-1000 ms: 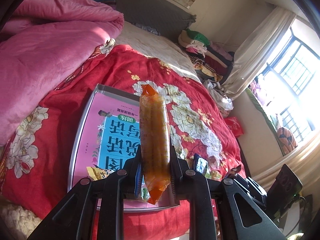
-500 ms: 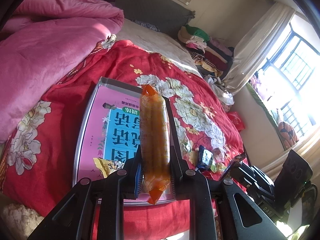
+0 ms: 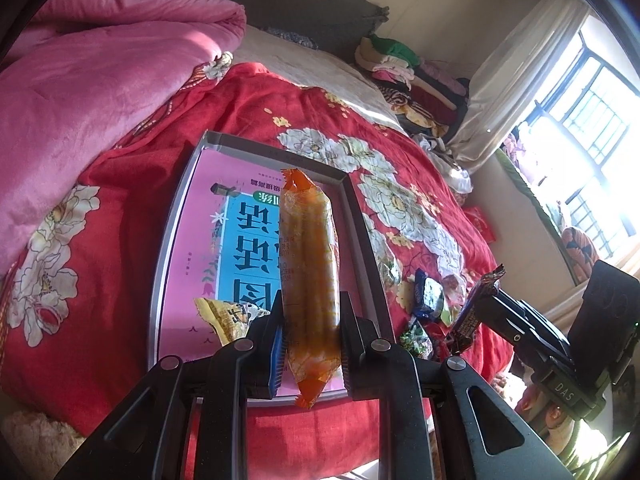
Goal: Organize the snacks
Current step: 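Carry the Snickers bar with the right tool while the left tool carries the stick snack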
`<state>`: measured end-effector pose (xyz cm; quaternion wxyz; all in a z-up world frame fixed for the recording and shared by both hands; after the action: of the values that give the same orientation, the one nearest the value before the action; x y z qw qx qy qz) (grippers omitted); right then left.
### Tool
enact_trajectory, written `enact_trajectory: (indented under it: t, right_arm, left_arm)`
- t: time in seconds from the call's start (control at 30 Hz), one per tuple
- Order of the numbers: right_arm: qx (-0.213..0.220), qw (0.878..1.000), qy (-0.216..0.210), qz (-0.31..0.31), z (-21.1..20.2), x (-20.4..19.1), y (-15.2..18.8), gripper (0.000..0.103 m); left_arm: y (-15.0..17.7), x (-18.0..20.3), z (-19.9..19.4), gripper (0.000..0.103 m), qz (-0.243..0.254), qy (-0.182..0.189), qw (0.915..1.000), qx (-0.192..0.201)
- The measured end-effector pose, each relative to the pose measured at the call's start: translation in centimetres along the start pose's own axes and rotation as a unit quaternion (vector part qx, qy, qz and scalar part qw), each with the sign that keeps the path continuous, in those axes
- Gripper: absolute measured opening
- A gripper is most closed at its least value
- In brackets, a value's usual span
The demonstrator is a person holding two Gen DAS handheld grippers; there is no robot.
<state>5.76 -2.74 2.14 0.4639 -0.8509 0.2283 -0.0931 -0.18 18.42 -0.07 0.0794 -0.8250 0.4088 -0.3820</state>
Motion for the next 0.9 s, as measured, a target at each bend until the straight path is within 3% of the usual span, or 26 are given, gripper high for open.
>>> enact_trajectory:
  t: [0.33, 0.9]
  right_arm:
    - [-0.02, 1.0, -0.01, 0.001, 2.1, -0.8, 0.2, 0.029]
    - [-0.046, 0.999, -0.01, 0.021, 3.9, -0.3, 1.9, 0.029]
  left_arm:
    - [0.4, -2.2, 2.0, 0.023, -0.001, -0.024, 0.9994, -0.023]
    - [1.3, -3.3, 4.5, 0.023, 0.003, -0.032, 0.9977, -0.06]
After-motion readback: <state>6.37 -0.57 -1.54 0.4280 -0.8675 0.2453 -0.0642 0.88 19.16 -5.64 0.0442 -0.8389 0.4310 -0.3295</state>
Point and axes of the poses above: each gripper's, at about its wrist camera, not at the fingertips, and z roughly the way its jaws point, x to its right, y to its underside, the point moved 3 cm from there along z, roughly the way its jaws point, and after that the axes turned 13 degrees about -z, right-handed, at the moved point
